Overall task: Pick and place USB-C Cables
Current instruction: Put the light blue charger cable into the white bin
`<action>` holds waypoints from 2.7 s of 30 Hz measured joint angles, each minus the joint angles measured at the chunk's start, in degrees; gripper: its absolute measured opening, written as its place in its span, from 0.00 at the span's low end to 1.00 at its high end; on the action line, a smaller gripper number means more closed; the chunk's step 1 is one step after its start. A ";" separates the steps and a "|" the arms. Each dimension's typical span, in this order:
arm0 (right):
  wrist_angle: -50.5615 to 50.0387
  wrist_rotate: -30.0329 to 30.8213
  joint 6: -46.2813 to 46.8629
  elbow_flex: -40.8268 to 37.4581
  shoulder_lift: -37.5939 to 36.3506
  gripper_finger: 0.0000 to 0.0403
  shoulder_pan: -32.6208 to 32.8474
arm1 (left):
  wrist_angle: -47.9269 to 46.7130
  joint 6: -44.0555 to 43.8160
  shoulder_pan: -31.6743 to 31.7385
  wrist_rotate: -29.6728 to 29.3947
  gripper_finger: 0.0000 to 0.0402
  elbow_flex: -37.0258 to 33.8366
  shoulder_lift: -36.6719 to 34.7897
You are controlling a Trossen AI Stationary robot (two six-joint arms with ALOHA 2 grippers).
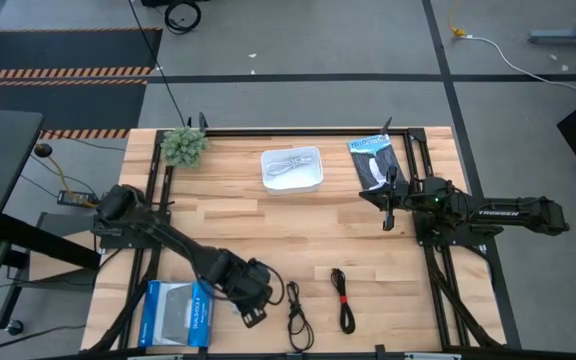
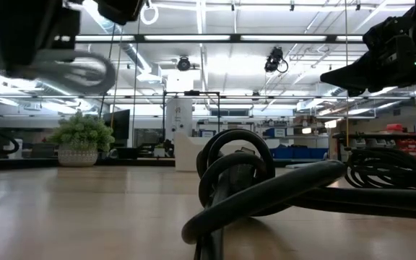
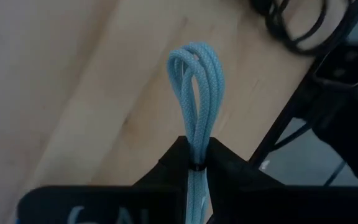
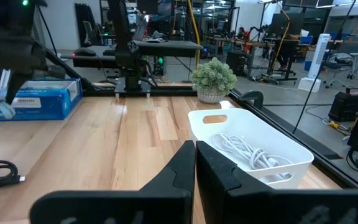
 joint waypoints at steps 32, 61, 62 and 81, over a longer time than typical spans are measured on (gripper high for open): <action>0.07 0.02 0.00 0.01 -0.02 0.05 0.00 | 34.01 12.59 18.18 1.79 0.10 0.07 -17.66; 0.02 0.01 -0.01 0.01 0.00 0.05 0.02 | 50.88 32.73 40.10 -12.95 0.10 0.07 -18.05; 0.02 0.01 0.00 0.01 -0.01 0.05 0.01 | 50.29 34.21 41.04 -13.13 0.10 0.07 -18.05; 0.00 0.01 0.00 0.00 0.00 0.05 0.02 | 44.64 52.61 50.79 -13.16 0.10 0.04 -7.31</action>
